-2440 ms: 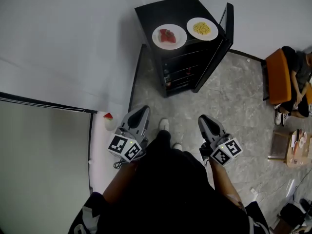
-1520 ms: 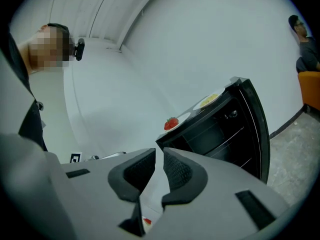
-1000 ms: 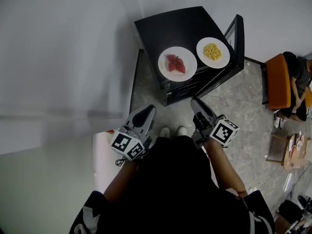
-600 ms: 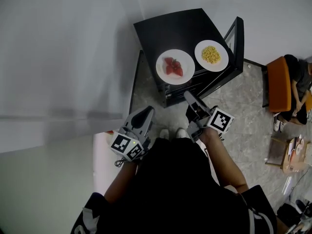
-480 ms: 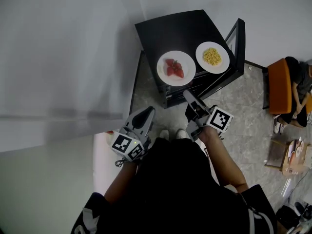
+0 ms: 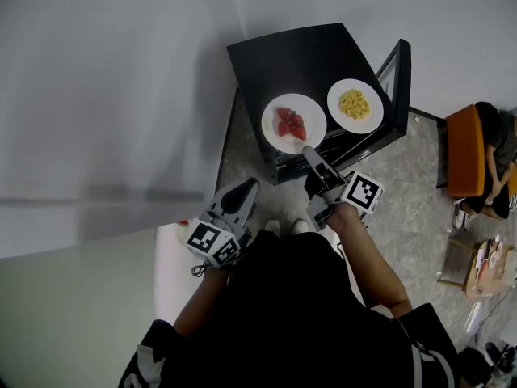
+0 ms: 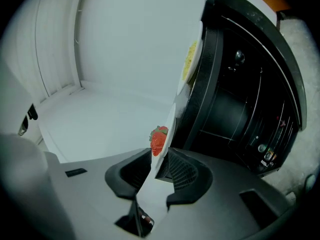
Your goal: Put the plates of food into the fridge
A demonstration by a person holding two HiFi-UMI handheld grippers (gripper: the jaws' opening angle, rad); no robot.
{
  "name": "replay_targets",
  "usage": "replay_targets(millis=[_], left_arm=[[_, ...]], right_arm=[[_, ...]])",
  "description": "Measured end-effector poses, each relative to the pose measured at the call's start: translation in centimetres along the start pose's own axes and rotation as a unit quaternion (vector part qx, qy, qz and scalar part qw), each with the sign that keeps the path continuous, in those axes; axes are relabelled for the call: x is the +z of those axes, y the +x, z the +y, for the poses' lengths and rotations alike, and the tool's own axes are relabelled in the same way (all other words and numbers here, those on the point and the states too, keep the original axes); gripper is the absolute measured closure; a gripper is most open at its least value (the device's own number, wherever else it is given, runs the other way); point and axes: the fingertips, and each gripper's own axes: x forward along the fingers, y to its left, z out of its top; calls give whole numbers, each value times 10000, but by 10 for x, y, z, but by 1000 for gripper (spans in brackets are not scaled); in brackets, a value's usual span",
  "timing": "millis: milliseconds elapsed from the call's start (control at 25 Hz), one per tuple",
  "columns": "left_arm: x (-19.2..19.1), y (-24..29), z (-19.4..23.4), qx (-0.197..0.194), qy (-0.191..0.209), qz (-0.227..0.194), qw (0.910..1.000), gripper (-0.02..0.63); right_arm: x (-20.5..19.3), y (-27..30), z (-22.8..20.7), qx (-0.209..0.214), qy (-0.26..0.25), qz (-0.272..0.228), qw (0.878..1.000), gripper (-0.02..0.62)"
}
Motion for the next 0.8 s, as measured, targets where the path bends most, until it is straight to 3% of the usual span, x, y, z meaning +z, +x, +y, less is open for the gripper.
replay_targets(millis=[400,800], left_arm=[[-3,3,4,14,-43,31,10000,580],[-7,-3,-8,-14,-41,117,9999,580]], right_arm=[[-3,7,-13,35,882,-119,9960,541],[-8,-17,-8,49,1144,-126,9933,548]])
